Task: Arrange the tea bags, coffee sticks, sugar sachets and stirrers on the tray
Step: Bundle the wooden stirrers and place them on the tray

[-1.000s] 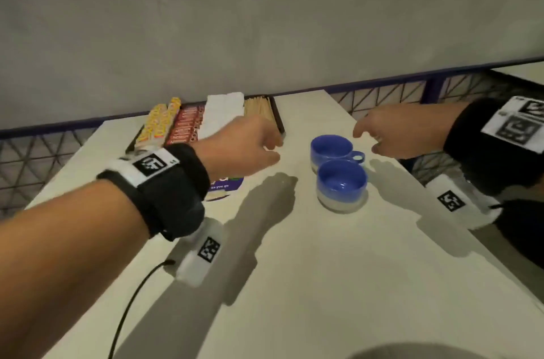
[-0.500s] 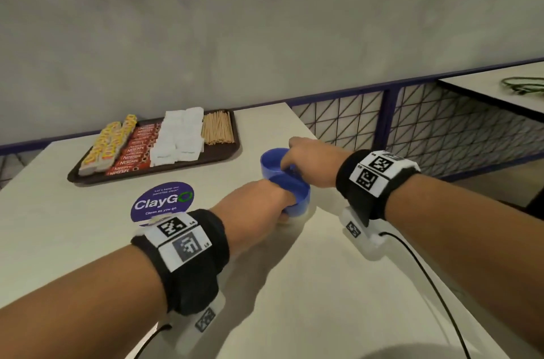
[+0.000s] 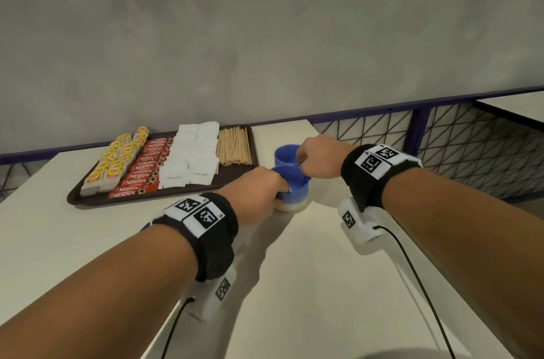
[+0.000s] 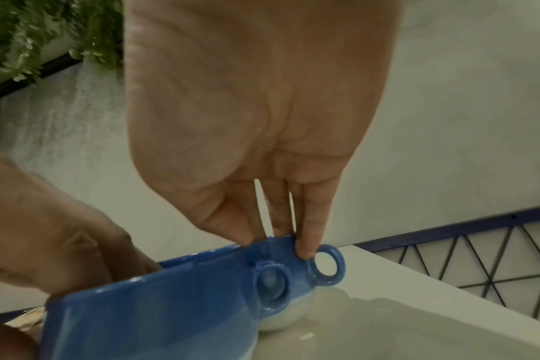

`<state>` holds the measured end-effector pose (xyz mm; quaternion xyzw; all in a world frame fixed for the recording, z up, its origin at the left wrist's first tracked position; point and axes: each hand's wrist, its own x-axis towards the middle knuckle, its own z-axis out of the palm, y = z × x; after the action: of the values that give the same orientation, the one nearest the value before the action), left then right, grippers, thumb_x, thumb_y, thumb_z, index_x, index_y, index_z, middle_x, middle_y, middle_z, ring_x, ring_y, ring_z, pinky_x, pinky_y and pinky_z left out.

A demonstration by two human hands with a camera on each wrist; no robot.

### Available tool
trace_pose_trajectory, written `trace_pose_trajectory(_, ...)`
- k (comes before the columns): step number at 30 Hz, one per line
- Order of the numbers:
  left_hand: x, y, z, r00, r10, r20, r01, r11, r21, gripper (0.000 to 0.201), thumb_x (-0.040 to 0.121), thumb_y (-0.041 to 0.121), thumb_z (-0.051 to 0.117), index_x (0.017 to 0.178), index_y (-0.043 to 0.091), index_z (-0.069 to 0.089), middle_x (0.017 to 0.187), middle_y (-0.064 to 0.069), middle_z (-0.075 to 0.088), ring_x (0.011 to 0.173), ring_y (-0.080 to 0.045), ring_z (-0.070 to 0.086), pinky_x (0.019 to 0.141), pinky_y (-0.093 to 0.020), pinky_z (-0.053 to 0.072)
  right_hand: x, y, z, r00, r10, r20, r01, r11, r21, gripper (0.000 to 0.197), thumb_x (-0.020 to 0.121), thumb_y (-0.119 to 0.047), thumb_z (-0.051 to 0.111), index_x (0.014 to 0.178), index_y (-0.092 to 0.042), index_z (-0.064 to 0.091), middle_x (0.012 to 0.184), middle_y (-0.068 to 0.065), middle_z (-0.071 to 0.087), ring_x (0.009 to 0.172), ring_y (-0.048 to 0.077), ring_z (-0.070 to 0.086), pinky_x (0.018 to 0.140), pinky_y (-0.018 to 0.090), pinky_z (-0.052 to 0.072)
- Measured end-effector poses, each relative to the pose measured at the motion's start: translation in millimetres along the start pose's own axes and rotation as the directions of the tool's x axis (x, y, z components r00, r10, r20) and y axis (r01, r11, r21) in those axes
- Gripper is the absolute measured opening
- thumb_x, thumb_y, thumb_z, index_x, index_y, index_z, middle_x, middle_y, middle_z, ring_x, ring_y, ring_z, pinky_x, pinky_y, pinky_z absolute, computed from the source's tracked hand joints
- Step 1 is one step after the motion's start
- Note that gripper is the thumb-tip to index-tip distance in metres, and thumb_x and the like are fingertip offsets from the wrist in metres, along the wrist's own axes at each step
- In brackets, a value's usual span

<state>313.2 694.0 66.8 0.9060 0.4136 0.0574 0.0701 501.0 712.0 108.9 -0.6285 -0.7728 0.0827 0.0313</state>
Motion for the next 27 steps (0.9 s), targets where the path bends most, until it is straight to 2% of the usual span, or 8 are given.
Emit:
trace_pose_trajectory(4, 23, -27, -1, 0.999, 0.040, -0.017, -0.039, 0.999, 0.013, 0.014, 0.095, 0.009, 0.060, 0.092, 0.021, 0.067, 0.103, -0.002, 0.063, 0.093, -0.018, 0.060, 0.086, -0.030, 0.050, 34, 3, -2, 0.999, 0.034, 0.015, -0.034, 0.999, 0.029, 0.024, 0.084, -0.016, 0.057, 0.099, -0.017, 0.076, 0.098, 0.006, 0.073, 0.091, 0.024, 0.067, 0.079, 0.035, 0.056)
trace_pose_trajectory(6, 36, -41, 0, 0.991, 0.086, -0.098, -0.082, 0.996, 0.047, 0.017, 0.094, 0.012, 0.063, 0.104, 0.022, 0.073, 0.120, 0.000, 0.060, 0.112, -0.019, 0.055, 0.099, -0.035, 0.049, 49, 4, -5, 0.999, 0.041, 0.023, -0.042, 0.999, 0.032, 0.022, 0.087, -0.020, 0.054, 0.094, -0.013, 0.074, 0.091, 0.008, 0.072, 0.089, 0.025, 0.066, 0.075, 0.033, 0.053)
trace_pose_trajectory(8, 48, -49, 0, 0.981, 0.109, -0.163, -0.093, 0.990, 0.105, 0.022, 0.095, 0.015, 0.063, 0.113, 0.021, 0.074, 0.128, 0.000, 0.058, 0.123, -0.021, 0.048, 0.104, -0.038, 0.046, 62, 6, -6, 0.998, 0.055, 0.008, -0.055, 0.998, 0.029, 0.024, 0.089, -0.024, 0.054, 0.094, -0.010, 0.072, 0.089, 0.009, 0.072, 0.088, 0.025, 0.066, 0.078, 0.036, 0.053)
trace_pose_trajectory(13, 64, -55, 14, 0.962, 0.079, -0.261, -0.050, 0.992, 0.118, 0.031, 0.097, 0.017, 0.061, 0.128, 0.020, 0.062, 0.130, -0.002, 0.050, 0.117, -0.020, 0.048, 0.096, -0.036, 0.051, 104, 11, 2, 0.998, 0.029, -0.057, -0.031, 0.999, -0.033, 0.023, 0.088, -0.022, 0.058, 0.105, -0.013, 0.071, 0.102, 0.008, 0.072, 0.094, 0.026, 0.066, 0.085, 0.041, 0.057)
trace_pose_trajectory(17, 70, -49, 9, 0.930, 0.109, -0.352, -0.088, 0.993, 0.074, 0.037, 0.091, 0.005, 0.059, 0.127, 0.014, 0.057, 0.122, -0.006, 0.049, 0.099, -0.020, 0.051, 0.078, -0.033, 0.052, 139, 8, 4, 0.995, -0.027, -0.092, 0.017, 0.994, -0.107, 0.009, 0.088, -0.016, 0.062, 0.080, -0.020, 0.065, 0.079, 0.000, 0.063, 0.084, 0.026, 0.063, 0.076, 0.037, 0.054)
trace_pose_trajectory(18, 71, -47, 6, 0.939, 0.113, -0.326, -0.095, 0.993, 0.069, 0.037, 0.090, 0.006, 0.058, 0.126, 0.013, 0.058, 0.120, -0.006, 0.049, 0.095, -0.020, 0.051, 0.076, -0.032, 0.050, 145, 6, 3, 0.995, -0.030, -0.096, 0.019, 0.992, -0.122, 0.009, 0.087, -0.015, 0.063, 0.080, -0.019, 0.066, 0.081, 0.002, 0.065, 0.085, 0.028, 0.064, 0.078, 0.038, 0.055)
trace_pose_trajectory(22, 75, -43, -2, 0.993, 0.041, -0.113, -0.032, 0.997, 0.073, 0.037, 0.096, 0.023, 0.061, 0.131, 0.013, 0.053, 0.124, -0.006, 0.049, 0.093, -0.015, 0.047, 0.079, -0.027, 0.041, 170, 4, 6, 0.992, -0.040, -0.118, 0.024, 0.991, -0.132, 0.026, 0.091, -0.003, 0.062, 0.112, -0.012, 0.074, 0.112, 0.012, 0.072, 0.103, 0.031, 0.067, 0.092, 0.041, 0.056)
trace_pose_trajectory(27, 87, -52, -11, 1.000, 0.006, -0.017, -0.003, 0.991, 0.135, 0.043, 0.092, 0.037, 0.064, 0.129, 0.017, 0.054, 0.122, -0.003, 0.049, 0.105, -0.019, 0.051, 0.096, -0.035, 0.050, 193, 6, 8, 0.987, -0.041, -0.158, 0.034, 0.998, -0.045, 0.030, 0.090, -0.003, 0.062, 0.115, -0.015, 0.075, 0.119, 0.009, 0.071, 0.107, 0.028, 0.066, 0.093, 0.039, 0.055)
